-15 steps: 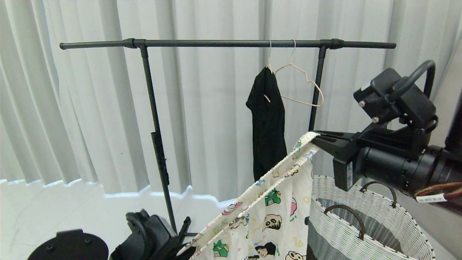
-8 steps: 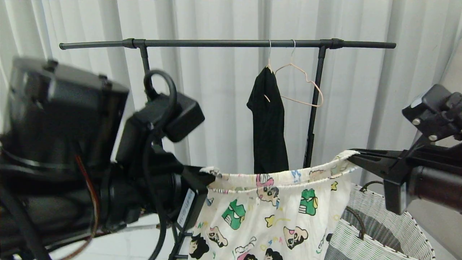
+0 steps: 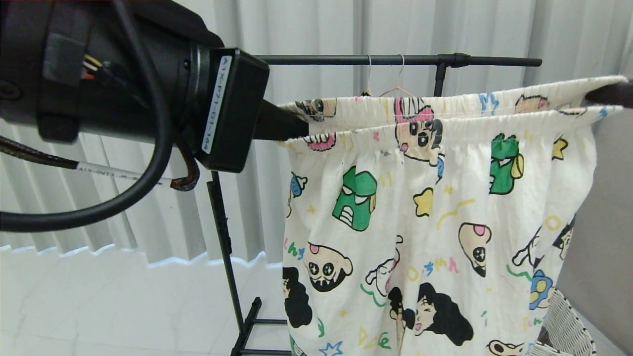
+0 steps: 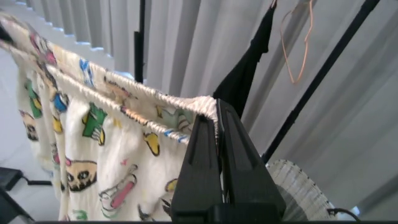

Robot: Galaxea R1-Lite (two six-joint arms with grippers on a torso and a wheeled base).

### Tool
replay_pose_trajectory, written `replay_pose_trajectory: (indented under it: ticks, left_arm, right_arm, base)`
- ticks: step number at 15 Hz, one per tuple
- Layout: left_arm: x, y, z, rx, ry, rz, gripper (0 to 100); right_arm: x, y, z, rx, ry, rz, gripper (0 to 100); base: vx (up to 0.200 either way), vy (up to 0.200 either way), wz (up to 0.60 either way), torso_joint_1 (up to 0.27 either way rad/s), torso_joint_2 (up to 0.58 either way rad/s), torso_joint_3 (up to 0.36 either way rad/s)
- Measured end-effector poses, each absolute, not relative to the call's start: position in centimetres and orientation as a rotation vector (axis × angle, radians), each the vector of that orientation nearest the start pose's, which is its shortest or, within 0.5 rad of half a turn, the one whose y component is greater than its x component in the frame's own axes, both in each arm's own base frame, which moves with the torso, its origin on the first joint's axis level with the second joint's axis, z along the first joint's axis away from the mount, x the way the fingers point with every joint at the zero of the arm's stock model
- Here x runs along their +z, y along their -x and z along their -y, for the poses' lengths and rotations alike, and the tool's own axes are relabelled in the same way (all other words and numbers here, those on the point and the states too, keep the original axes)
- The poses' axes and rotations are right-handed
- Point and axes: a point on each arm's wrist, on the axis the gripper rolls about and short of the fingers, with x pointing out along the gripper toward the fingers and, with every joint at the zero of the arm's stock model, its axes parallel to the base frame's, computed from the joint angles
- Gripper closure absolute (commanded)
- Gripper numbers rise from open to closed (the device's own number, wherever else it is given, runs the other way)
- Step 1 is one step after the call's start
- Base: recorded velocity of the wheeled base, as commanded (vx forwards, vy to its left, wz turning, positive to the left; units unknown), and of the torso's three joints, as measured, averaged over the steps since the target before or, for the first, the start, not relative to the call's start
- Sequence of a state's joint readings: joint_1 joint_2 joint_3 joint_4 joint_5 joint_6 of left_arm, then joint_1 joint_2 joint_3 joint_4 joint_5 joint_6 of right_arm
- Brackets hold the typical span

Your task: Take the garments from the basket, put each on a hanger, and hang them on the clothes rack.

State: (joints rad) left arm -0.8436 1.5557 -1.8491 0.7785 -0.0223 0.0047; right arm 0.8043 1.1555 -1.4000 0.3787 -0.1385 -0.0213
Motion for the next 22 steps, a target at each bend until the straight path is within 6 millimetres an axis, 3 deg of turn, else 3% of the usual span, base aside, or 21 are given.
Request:
replay_pose_trajectory:
  ticks: [6, 12, 17, 22]
  left_arm:
    - [37.0, -15.4, 18.4, -0.789, -0.241, -0.461, 100]
    - [37.5, -16.1, 20.5, -0.827, -0.184, -0.332, 100]
    - [37.6, -17.5, 22.4, -0.832, -0.144, -0.254, 100]
    - [37.1, -17.4, 22.4, -0.831, -0.167, -0.291, 100]
  right_arm:
    - [39.5, -9.2, -8.6, 0.697, 0.103, -0.178, 100]
    - [40.1, -5.1, -5.9, 1.052, 0.129, -0.413, 100]
    - [39.5, -3.9, -6.8, 1.273, 0.157, -0.465, 100]
    - [39.2, -4.0, -7.3, 1.264, 0.185, -0.478, 100]
  base:
    - [0.000, 0.000, 0.00, 0.000, 0.00, 0.000]
    - [0.000, 0.000, 0.00, 0.000, 0.00, 0.000]
    - [0.000, 0.000, 0.00, 0.000, 0.00, 0.000]
    - [0.000, 0.000, 0.00, 0.000, 0.00, 0.000]
